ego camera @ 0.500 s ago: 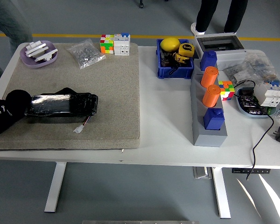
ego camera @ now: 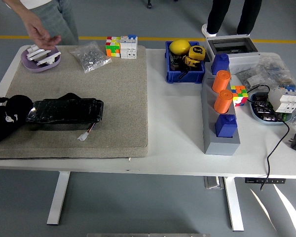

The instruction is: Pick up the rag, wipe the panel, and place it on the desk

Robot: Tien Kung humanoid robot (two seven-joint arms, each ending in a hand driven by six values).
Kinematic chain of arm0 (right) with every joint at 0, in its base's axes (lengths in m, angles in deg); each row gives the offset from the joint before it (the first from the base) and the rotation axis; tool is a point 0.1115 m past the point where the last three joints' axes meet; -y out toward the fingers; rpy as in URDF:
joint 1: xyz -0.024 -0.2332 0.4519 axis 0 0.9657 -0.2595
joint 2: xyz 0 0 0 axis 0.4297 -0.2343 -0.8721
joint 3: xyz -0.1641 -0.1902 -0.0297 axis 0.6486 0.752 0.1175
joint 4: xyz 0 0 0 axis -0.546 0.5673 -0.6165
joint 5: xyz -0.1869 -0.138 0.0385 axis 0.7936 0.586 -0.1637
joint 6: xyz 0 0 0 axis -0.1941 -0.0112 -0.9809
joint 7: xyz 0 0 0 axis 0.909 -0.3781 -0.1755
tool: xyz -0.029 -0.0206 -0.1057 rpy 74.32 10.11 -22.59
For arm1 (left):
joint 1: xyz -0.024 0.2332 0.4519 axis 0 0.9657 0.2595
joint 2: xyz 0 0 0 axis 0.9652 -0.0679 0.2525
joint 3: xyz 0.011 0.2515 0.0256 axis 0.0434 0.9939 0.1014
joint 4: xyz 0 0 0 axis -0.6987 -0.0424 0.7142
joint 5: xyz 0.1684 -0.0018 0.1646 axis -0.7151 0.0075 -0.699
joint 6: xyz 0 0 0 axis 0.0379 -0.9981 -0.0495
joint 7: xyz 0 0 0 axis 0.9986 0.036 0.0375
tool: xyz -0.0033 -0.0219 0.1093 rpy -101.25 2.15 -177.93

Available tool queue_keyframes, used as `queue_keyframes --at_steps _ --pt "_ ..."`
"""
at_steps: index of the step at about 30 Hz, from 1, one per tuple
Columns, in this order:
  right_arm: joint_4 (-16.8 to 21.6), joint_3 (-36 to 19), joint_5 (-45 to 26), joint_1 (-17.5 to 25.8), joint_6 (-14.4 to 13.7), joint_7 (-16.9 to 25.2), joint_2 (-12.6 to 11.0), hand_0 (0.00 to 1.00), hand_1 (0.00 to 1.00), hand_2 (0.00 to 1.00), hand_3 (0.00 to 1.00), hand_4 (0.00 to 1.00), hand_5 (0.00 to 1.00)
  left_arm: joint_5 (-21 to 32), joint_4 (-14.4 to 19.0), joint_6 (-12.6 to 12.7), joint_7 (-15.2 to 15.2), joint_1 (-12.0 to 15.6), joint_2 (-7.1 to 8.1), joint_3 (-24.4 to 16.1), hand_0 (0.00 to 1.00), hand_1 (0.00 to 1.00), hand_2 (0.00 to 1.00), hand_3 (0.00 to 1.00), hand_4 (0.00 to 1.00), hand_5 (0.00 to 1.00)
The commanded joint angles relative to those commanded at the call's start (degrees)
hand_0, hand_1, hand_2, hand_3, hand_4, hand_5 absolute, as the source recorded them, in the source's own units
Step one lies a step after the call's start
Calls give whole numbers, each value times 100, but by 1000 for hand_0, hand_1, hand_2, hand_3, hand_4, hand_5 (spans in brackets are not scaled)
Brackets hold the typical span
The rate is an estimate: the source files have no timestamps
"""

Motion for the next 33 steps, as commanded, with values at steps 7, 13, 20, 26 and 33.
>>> queue_keyframes --at_steps 7,13,20,26,33 --pt "0 -53 64 -7 -4 21 0 797 666 691 631 998 529 -29 -82 27 -43 17 -19 -31 670 785 784 596 782 137" --pt "0 -68 128 -38 8 93 -8 795 666 691 631 998 529 0 -107 88 -64 24 -58 -29 619 774 758 588 696 75" --pt "0 -32 87 -12 -3 68 -13 794 666 691 631 998 528 58 -38 140 -77 44 -137 65 549 704 743 583 647 59" --pt "0 -64 87 -13 -10 69 -9 794 665 691 631 998 528 -38 0 245 -102 77 -207 36 420 536 713 578 451 2" --pt "0 -88 70 -22 -20 61 -1 794 665 691 631 998 527 -57 186 385 -117 144 -191 166 310 396 673 537 119 2"
